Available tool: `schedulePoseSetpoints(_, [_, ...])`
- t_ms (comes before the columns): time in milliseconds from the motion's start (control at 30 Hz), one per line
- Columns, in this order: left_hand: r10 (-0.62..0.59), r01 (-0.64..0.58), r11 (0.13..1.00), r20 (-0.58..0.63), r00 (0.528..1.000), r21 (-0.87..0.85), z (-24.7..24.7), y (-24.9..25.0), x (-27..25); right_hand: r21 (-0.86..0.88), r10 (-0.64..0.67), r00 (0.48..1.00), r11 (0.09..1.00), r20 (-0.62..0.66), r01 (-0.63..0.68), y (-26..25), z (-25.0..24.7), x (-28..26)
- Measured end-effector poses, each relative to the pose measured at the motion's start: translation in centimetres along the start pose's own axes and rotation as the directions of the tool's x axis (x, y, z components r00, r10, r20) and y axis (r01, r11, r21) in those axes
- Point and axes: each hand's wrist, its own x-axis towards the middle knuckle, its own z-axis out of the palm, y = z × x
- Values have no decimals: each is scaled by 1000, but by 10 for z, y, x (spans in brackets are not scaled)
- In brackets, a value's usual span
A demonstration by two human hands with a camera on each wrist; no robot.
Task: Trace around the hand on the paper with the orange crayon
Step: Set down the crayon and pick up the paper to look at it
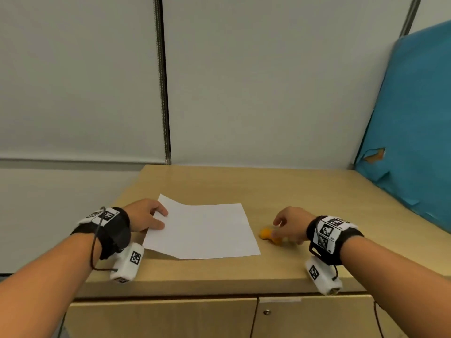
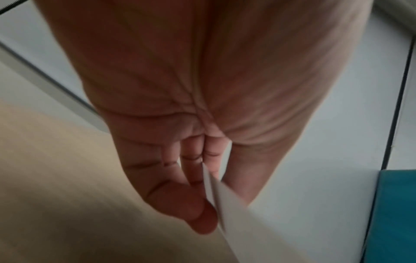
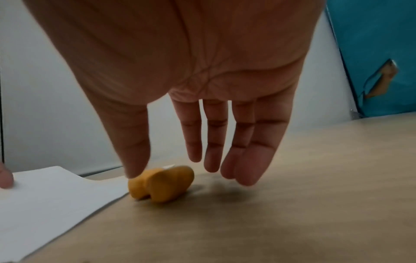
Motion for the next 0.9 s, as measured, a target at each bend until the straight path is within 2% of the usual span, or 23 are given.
schedulePoseSetpoints(167, [-38,36,997,34,999,72,5,1,12,-90,-54,998,995,-21,52,-6,10,10])
schedulePoseSetpoints(433, [-44,29,982,77,996,187,21,25,27,-80,32,995,996,-99,-40,11,-6,25])
schedulePoseSetpoints(533, [-54,29,956,77,996,291,25,33,28,-69,50,995,996,-89,-57,16,-8,29])
schedulePoseSetpoints(767, [-71,26,922,100,992,387,24,31,26,-89,44,997,995,-56,-48,17,-8,36])
schedulePoseSetpoints(900, [-50,-26,874,143,988,485,23,34,25,-123,59,998,991,-13,-60,15,-13,42])
